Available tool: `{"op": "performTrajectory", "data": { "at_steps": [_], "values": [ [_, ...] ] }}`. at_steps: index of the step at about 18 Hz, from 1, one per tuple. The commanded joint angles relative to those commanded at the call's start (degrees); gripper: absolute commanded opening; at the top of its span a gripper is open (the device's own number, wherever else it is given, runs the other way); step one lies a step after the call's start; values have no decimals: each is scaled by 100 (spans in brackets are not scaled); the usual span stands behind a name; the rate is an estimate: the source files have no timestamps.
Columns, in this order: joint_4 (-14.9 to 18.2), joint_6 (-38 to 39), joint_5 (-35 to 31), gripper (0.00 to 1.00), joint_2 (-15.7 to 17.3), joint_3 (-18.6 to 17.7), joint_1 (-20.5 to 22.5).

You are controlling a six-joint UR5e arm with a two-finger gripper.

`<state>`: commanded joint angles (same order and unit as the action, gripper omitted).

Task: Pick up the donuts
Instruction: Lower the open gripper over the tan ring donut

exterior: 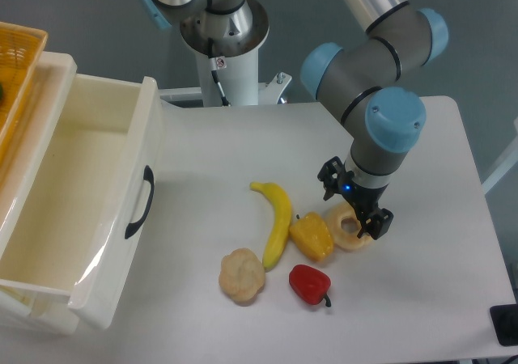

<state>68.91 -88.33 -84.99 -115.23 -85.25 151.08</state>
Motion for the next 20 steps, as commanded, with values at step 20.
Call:
{"op": "performTrajectory", "data": {
  "at_steps": [20],
  "values": [
    [-782, 88, -61, 100, -378, -466, 430]
  ]
}}
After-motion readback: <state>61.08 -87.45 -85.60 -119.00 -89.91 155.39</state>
